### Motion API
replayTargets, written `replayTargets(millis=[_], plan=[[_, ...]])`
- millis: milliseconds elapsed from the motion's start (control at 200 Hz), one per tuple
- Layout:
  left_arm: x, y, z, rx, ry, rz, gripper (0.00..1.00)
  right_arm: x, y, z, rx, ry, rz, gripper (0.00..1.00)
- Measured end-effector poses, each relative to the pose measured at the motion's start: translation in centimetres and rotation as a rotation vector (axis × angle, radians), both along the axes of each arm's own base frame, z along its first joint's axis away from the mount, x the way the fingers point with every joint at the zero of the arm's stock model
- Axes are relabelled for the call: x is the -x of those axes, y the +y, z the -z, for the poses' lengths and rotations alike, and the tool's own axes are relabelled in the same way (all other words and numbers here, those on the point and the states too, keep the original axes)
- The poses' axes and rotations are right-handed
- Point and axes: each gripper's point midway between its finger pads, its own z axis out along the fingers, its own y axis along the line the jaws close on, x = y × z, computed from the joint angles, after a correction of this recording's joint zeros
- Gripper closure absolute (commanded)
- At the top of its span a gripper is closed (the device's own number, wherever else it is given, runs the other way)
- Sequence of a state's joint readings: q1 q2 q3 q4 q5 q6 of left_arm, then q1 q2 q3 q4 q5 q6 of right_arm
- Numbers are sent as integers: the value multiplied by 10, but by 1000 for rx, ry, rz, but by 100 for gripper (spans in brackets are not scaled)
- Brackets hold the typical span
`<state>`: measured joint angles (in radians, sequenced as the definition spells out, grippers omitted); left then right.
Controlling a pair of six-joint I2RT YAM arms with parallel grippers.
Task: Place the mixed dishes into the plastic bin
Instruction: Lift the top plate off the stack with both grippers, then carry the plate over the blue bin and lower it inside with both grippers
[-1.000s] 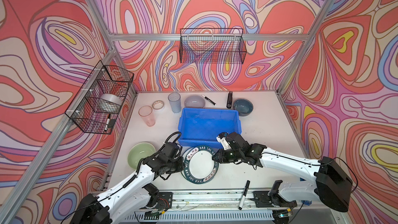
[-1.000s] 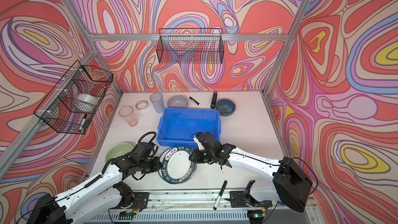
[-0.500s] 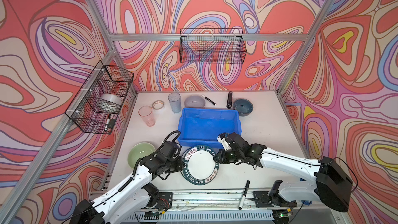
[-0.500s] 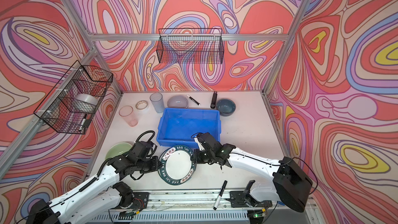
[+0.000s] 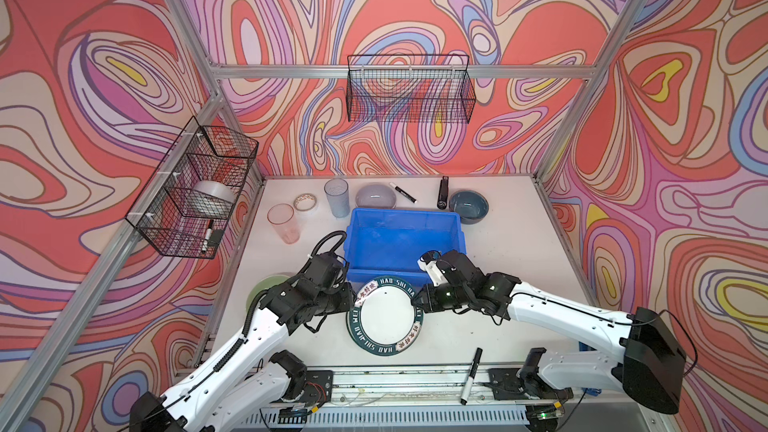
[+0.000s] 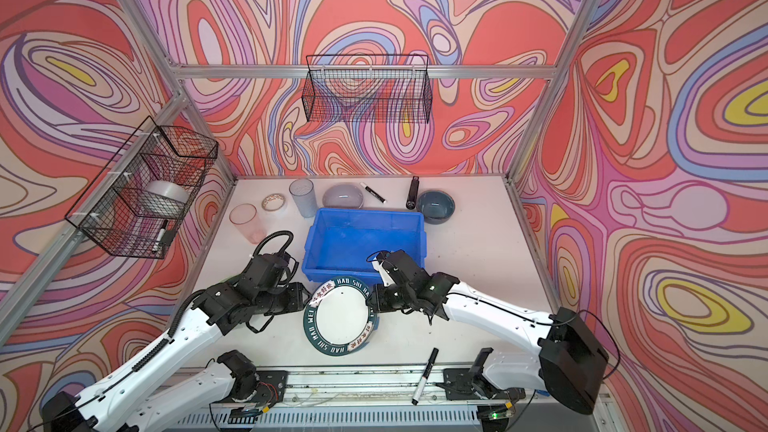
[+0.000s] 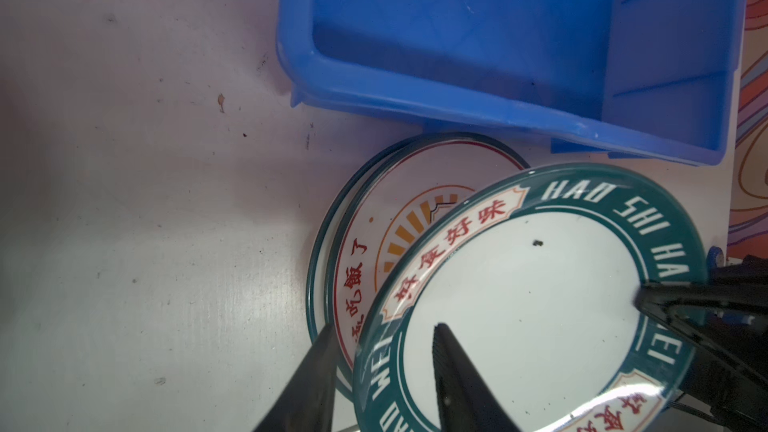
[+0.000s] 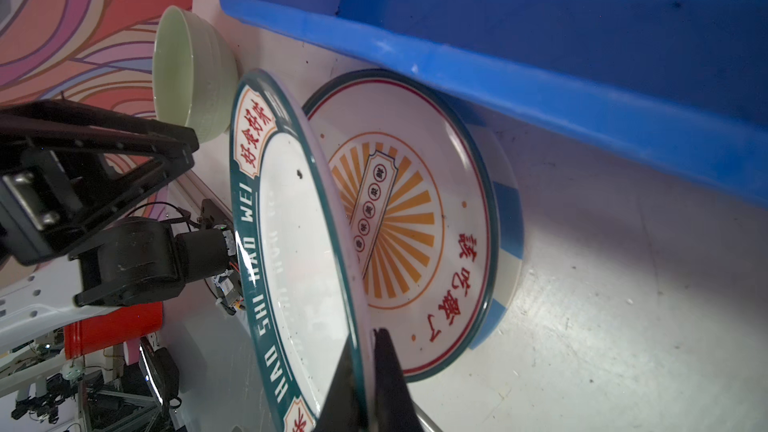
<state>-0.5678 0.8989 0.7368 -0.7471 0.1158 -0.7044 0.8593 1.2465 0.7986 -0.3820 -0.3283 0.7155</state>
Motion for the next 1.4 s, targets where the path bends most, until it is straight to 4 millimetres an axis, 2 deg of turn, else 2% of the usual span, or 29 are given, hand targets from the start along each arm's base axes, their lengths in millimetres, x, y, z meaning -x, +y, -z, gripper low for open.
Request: replayTargets(millis=[210, 321, 486, 681, 831, 997, 1192, 1402], plan=[[-25, 10, -15, -12, -25, -39, 51, -5, -4, -27, 8, -52, -7, 100], [-40, 18, -23, -13, -42, -65, 51, -16, -10, -43, 13, -80, 11, 100], [-63, 28, -31, -36, -60, -89, 53, -50, -33, -66, 16, -123, 100, 100], [-82, 33, -23, -71, -51, -84, 54, -102, -55, -89, 20, -183, 206, 100], [-95, 31, -14, -99, -37, -62, 54, -139, -54, -83, 49, -194, 238, 100], [-111, 29, -5, -116, -27, -50, 58, -167, -48, -66, 80, -181, 248, 100], [-126, 24, 8, -108, -2, -36, 61, -190, -43, -51, 120, -176, 267, 100], [-130, 20, 24, -105, 37, -21, 63, -204, -36, -35, 134, -166, 268, 100]])
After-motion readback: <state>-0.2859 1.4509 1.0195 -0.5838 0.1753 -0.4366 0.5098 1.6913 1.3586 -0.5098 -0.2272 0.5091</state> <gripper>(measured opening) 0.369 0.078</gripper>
